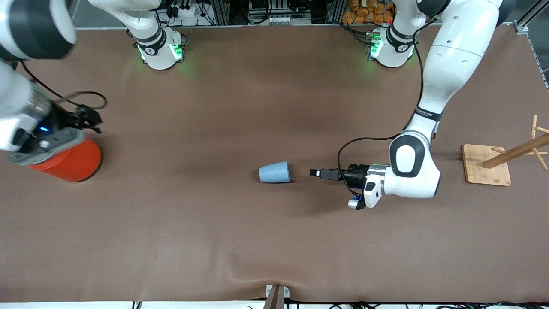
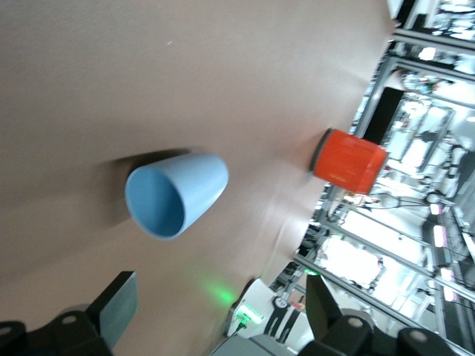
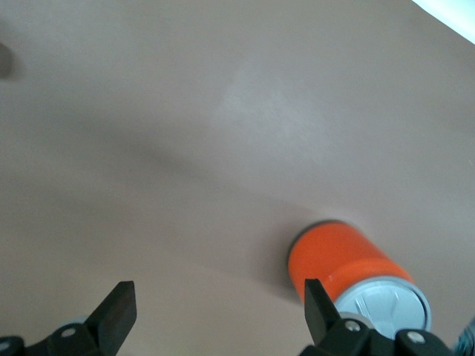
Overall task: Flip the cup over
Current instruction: 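Grasp the cup with the left gripper while the right gripper withdraws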
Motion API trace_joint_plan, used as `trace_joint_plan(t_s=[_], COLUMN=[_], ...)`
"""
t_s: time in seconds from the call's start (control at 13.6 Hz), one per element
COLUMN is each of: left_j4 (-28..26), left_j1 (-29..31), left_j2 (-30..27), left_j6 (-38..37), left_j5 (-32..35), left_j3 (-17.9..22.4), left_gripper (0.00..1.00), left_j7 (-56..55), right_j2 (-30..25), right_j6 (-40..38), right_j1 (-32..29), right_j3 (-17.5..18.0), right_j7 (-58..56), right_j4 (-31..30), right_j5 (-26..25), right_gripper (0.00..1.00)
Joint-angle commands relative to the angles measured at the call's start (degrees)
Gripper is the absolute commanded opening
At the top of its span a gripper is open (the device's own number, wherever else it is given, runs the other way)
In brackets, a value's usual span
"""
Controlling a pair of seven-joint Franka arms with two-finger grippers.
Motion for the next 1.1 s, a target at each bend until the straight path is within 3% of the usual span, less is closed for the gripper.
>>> trace_joint_plan(t_s=[0.0, 0.22, 0.51, 1.03], left_j4=[0.75, 0.75, 0.41, 0.49], left_j1=[-1.74, -4.72, -6.57, -8.77], left_j2=[2.14, 3.63, 6.44, 8.03], left_j6=[2.73, 7.56, 9.51, 9.51], left_j5=[-4.65, -7.02, -13.87, -18.71], left_j3=[0.18, 0.18, 0.18, 0.18], left_gripper=[1.00, 1.00, 1.00, 1.00], left_j7=[4.04, 4.83, 8.61, 8.79], right_j2=[-2.81, -4.39, -6.77, -6.77], right_j6=[-0.89, -2.91, -3.97, -2.83], right_j1=[1.06, 0.63, -0.16, -0.60], right_j3=[-4.38, -10.01, -10.03, -10.03], right_j7=[5.03, 5.48, 12.13, 22.80], right_j4=[-2.05, -2.31, -4.69, -4.43], right_j5=[2.08, 8.83, 10.61, 10.35], right_gripper=[1.00, 1.00, 1.00, 1.00])
